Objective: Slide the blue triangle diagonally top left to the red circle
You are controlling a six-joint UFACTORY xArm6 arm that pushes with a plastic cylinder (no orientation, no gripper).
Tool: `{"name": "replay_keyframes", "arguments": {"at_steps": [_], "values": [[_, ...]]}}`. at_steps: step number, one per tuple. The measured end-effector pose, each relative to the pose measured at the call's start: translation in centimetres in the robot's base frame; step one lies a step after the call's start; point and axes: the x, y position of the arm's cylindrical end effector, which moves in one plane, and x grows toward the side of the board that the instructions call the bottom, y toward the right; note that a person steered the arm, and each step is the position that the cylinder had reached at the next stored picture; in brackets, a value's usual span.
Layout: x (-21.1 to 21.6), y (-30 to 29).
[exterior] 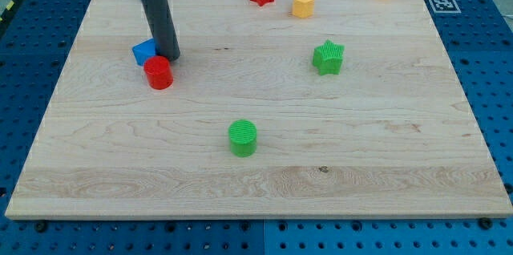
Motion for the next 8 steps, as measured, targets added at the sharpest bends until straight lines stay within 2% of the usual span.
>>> {"name": "replay_keyframes", "arguments": {"at_steps": [8], "values": [[1.0,-4.4]]}}
